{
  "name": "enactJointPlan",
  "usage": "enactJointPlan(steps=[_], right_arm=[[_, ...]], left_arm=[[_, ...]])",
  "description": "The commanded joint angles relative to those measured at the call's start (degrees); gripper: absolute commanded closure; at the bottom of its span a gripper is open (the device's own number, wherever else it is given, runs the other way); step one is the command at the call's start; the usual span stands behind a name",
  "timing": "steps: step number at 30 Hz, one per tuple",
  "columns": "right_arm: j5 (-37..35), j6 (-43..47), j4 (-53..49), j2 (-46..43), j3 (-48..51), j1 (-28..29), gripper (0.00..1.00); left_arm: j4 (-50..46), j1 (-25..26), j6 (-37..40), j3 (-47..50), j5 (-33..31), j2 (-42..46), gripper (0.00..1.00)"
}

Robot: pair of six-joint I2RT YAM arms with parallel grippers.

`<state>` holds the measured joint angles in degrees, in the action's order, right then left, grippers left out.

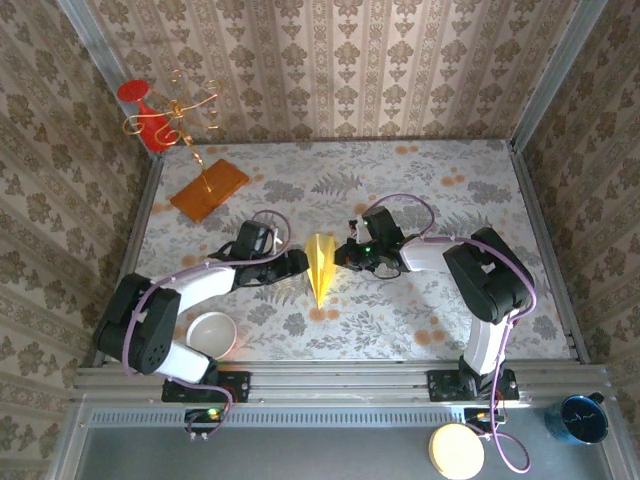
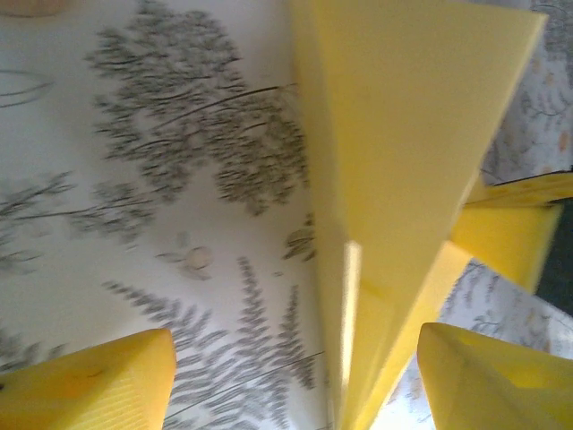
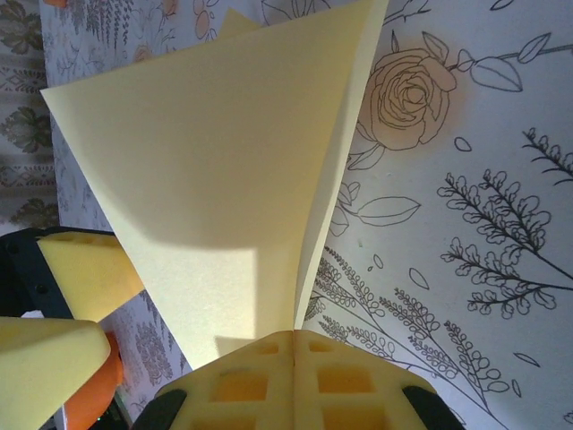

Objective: Fold a paper plane with a square sheet of paper (pick it up from the middle)

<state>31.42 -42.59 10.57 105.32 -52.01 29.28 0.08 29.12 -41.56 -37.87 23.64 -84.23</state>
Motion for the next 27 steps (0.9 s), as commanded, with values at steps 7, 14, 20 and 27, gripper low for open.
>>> enactJointPlan(steps=[7,14,20,27], right_arm=[[1.4,0.2,1.0,1.2,0.6,-0.5,0.97],[1.6,0.2,1.1,0.9,0.8,-1.0,0.97],[0.6,-0.3,1.8,-1.5,2.4,-2.8,0.98],[-1.2,-0.2,1.5,-3.2,4.2,-4.8,0.98]], left_arm=[[-0.2,1.4,-0.5,-5.7,2.1,-6.5,0.6],[-0.1,1.4,-0.3,-8.1,3.7,-9.4,0.79],[-1.6,0.4,0.6,-8.1,1.7,-7.5,0.97],[0.1,-0.6,-1.2,-4.6,-1.5,-4.5,0.98]])
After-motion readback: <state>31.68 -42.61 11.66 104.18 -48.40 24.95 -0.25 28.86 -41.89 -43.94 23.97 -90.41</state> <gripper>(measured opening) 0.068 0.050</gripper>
